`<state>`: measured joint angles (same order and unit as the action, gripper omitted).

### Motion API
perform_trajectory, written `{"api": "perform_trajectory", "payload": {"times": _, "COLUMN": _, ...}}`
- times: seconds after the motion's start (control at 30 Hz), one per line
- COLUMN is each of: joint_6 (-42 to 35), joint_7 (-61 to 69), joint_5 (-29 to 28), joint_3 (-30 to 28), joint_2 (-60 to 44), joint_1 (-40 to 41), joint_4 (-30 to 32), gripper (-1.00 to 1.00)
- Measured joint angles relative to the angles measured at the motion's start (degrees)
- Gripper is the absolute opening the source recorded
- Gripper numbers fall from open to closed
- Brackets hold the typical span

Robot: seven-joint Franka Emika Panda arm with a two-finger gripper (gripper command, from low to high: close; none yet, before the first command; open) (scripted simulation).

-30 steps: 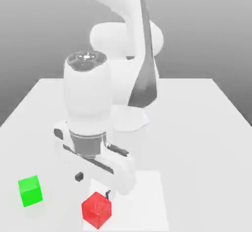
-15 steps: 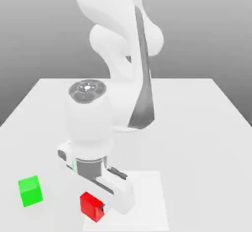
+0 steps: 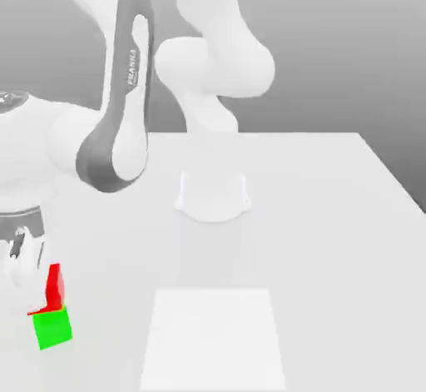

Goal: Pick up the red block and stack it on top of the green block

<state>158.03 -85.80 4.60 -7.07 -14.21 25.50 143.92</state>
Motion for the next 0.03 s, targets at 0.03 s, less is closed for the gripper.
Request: {"api": "perform_trajectory", "payload": {"times": 0.03, "joint_6": 0.0, "joint_7": 0.0, "joint_5": 0.0, "joint_3": 0.0, "joint_2": 0.0, "joint_1": 0.0, "joint_4": 0.0, "gripper": 1.00}}
